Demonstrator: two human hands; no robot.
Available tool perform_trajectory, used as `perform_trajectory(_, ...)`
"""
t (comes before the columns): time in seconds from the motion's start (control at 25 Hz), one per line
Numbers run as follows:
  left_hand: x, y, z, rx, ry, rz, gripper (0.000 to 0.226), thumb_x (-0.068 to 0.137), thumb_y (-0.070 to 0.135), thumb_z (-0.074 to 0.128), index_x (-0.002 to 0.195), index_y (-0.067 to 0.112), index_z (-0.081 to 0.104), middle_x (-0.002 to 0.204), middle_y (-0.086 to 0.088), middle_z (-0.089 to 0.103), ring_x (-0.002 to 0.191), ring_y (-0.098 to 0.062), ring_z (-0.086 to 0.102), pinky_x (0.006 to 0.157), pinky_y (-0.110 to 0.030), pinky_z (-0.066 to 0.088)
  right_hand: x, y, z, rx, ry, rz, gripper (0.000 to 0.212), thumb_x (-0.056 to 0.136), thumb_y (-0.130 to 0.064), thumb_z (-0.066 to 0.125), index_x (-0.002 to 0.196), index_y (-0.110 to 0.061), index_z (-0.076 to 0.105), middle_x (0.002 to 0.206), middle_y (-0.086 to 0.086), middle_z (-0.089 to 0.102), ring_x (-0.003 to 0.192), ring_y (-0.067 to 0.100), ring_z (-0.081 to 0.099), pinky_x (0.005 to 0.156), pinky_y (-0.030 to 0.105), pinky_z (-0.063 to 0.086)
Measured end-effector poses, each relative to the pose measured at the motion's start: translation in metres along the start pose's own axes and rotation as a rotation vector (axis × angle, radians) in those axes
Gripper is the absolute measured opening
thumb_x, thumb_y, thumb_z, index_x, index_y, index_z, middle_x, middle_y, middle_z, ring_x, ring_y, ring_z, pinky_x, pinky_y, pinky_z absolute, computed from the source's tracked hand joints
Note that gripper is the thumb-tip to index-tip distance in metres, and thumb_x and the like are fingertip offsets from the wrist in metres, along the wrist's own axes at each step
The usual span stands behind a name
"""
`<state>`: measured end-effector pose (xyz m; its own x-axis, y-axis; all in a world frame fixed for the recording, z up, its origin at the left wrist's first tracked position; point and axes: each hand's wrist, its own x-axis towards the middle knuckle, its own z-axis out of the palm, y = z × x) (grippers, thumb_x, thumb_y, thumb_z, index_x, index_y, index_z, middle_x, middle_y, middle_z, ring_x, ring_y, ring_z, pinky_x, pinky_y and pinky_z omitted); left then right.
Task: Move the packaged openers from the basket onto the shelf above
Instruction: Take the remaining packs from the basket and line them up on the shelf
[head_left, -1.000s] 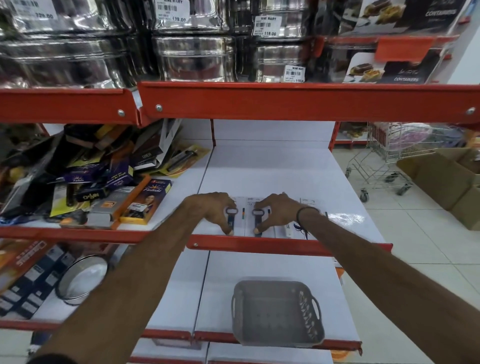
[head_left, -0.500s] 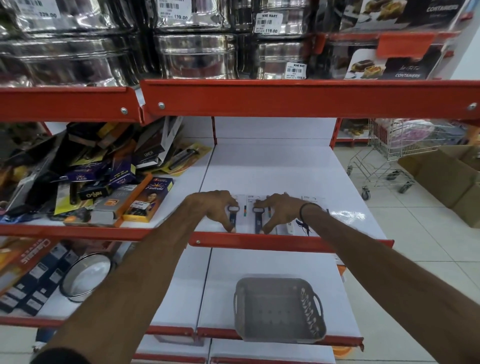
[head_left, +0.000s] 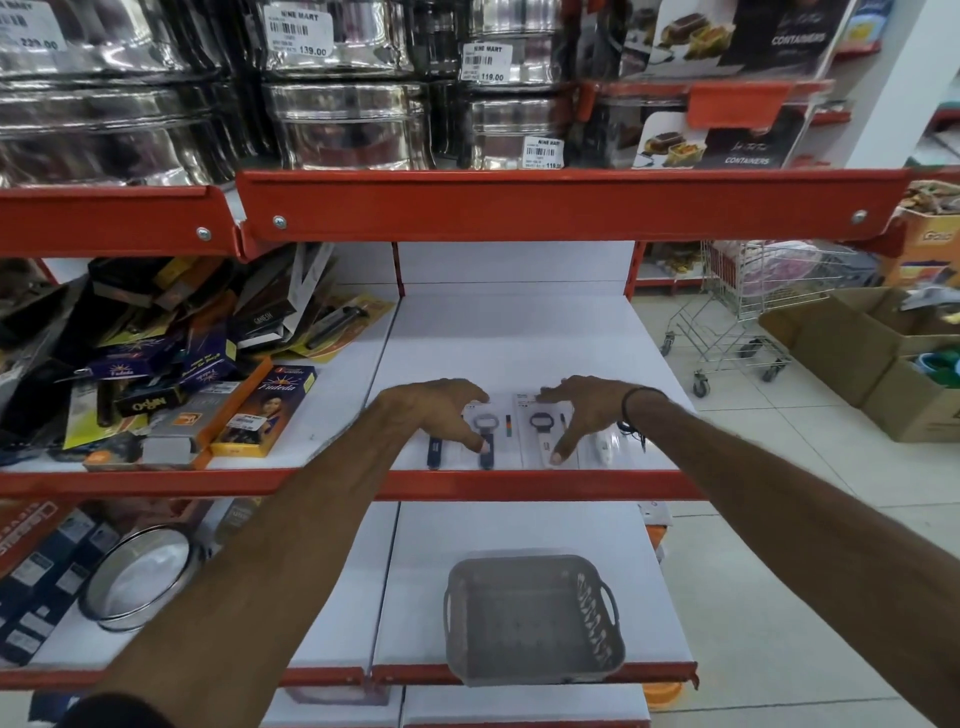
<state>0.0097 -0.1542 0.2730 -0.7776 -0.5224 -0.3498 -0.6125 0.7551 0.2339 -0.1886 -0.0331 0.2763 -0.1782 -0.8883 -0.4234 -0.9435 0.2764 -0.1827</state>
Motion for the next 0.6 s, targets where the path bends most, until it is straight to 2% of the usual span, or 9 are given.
perform_trajectory(0.16,0.006,0.008,0.012,0.101,-0.016,0.013,0.081,0.074,0.052,0.079,0.142,0.021,0.048,0.15,-0.002,0.048,0.13,-0.026,0.049,0.109,-0.043,0.043,-0.001,0.01,0.009,0.051,0.011,-0.004,0.098,0.067,-0.052,0.084,0.15,-0.028,0.038,0.162,-0.001,0.026,0.149,0.023,0.024,0.122,0.045,0.019)
perform_trajectory(0.36,0.006,0.01,0.011,0.101,-0.013,-0.003,0.081,0.071,0.051,0.081,0.14,0.023,0.049,0.151,-0.001,0.047,0.132,-0.026,0.048,0.111,-0.045,0.041,0.001,0.002,0.009,0.02,0.023,-0.037,0.094,0.071,-0.052,0.082,0.15,-0.027,0.037,0.162,-0.001,0.025,0.149,0.023,0.023,0.121,0.043,0.019)
perform_trajectory(0.6,0.005,0.012,0.008,0.076,-0.036,-0.024,0.079,0.072,0.047,0.082,0.139,0.02,0.05,0.15,-0.003,0.046,0.132,-0.026,0.047,0.112,-0.046,0.042,0.003,0.001,0.005,-0.034,0.014,-0.039,0.1,0.069,-0.055,0.082,0.152,-0.028,0.034,0.163,-0.001,0.024,0.15,0.022,0.022,0.122,0.044,0.018)
